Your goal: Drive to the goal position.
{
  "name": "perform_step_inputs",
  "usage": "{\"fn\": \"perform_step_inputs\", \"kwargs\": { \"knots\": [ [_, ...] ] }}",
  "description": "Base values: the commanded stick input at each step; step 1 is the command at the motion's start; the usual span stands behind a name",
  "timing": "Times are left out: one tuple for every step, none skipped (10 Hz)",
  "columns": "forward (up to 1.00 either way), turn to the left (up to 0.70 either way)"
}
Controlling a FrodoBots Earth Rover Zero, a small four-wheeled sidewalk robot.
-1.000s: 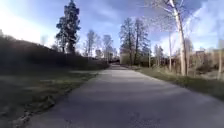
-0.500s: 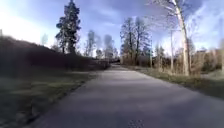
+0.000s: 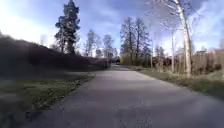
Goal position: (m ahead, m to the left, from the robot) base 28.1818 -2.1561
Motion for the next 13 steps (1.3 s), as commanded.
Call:
{"fn": "perform_step_inputs", "kwargs": {
  "knots": [
    [1.0,0.0],
    [1.0,0.0],
    [1.0,0.0],
    [1.0,0.0],
    [1.0,0.0],
    [1.0,0.0],
    [1.0,0.0],
    [1.0,0.0],
    [1.0,0.0],
    [1.0,0.0],
    [1.0,0.0],
    [1.0,0.0],
    [1.0,0.0]
  ]
}}
